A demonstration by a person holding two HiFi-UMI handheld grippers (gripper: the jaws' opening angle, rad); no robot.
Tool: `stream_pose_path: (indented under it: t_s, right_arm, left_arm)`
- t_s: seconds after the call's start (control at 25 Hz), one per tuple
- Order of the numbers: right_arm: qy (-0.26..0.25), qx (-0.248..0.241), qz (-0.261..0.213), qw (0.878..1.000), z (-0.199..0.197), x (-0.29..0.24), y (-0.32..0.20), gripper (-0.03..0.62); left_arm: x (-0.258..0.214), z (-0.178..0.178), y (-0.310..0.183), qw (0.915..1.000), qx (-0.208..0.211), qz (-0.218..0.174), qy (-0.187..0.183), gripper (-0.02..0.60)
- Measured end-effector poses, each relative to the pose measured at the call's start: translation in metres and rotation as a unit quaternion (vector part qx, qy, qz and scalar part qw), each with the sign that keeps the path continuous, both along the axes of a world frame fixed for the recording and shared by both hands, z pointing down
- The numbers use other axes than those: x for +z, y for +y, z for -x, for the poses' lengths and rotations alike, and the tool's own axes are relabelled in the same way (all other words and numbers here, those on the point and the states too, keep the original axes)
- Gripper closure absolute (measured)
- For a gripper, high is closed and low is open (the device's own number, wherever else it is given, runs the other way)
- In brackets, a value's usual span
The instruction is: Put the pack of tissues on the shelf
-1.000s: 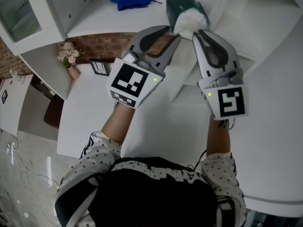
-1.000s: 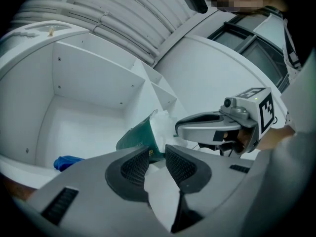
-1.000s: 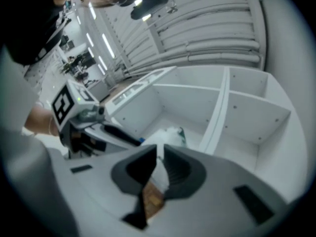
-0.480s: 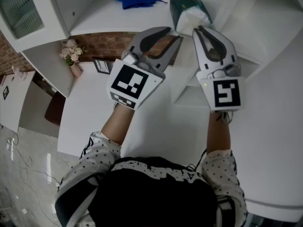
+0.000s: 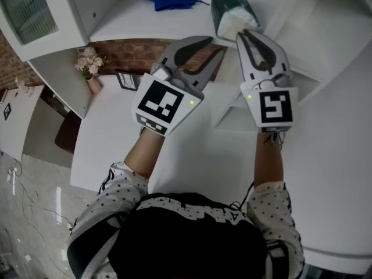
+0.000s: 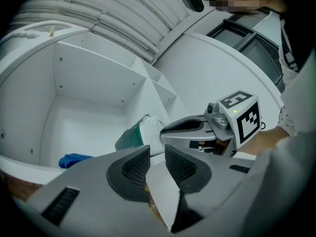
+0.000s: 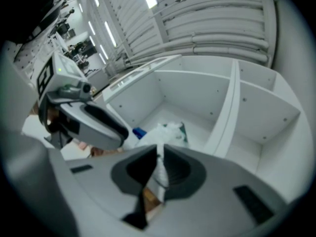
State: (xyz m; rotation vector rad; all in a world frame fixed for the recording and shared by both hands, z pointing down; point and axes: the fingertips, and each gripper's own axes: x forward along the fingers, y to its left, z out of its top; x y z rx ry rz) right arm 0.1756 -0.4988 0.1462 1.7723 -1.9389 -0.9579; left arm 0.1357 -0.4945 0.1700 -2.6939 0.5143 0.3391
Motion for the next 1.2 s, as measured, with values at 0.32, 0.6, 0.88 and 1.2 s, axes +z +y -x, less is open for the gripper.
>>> stream_pose_path:
  t_s: [0.32,0.6,0.88,1.2]
  right_arm:
    - [-0.006,0.01,0.003,1.0,-0.002,0.0,-0.005,0.536]
    - [-0.009,0.009,0.003,1.0,-0.002,0.001,-0.007,0.536]
    - [-0.028,-0.024,-0.032,0.999,0.008,-0.012,0.016,0.536]
    - [-0.108,-0.071,-0.03,0.991,0.007,-0.001,0.063,0.563]
  left_arm:
    - [-0.002,0.002,0.008,0.9999,0.009,-0.007,0.0,0.469]
    - [0.001,0.003,0.011,0.9999,0.014,-0.006,-0.004,0.49]
    - [0.006,0.005,0.012,0.9999,0.009,-0.005,-0.007,0.538]
    - [0.004,0.014,0.042,0.9998,0.014,0.011,0.007,0.548]
